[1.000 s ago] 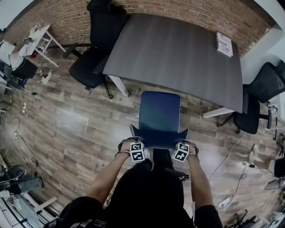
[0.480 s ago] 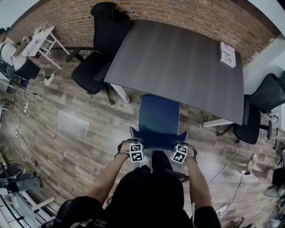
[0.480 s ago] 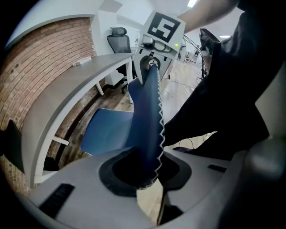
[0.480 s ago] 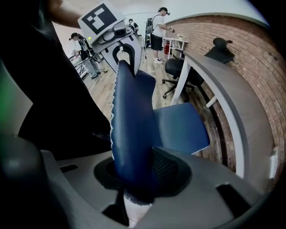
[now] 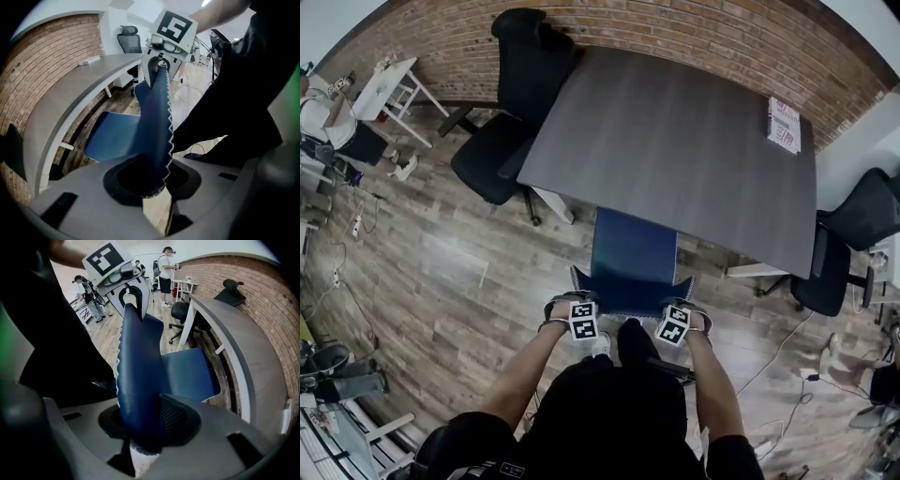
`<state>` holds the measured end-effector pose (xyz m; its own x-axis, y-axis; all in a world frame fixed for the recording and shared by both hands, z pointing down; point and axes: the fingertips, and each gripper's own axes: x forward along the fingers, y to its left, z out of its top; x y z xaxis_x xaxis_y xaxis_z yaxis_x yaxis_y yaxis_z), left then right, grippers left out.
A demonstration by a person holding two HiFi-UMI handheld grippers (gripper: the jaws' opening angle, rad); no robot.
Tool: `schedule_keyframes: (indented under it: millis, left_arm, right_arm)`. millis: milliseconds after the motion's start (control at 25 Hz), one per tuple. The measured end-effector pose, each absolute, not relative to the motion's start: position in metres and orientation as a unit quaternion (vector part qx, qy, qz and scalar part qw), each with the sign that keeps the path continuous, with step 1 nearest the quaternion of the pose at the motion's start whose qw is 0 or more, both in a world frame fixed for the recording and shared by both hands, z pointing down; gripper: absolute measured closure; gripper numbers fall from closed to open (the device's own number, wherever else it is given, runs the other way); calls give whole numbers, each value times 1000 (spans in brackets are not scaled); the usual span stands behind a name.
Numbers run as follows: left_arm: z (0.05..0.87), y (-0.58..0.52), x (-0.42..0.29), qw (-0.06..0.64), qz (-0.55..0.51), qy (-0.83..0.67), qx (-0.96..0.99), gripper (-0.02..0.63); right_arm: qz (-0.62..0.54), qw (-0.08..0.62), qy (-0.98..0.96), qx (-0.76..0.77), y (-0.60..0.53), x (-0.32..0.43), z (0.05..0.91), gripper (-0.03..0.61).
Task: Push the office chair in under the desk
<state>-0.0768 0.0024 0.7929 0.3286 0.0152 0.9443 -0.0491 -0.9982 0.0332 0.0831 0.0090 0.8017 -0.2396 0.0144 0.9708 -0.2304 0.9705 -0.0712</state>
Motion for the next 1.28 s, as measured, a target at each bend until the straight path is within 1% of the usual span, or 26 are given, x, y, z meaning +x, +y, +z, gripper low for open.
schedule_keyframes:
  millis: [600, 1280]
  left_arm:
    - [795, -63, -71, 40, 590, -33, 806, 512]
    - [799, -119, -83, 68, 613, -52, 785, 505]
  right_arm:
    - [89, 608, -786, 73, -58, 90, 803, 465]
    - [96, 598, -792, 78, -107, 79, 804, 466]
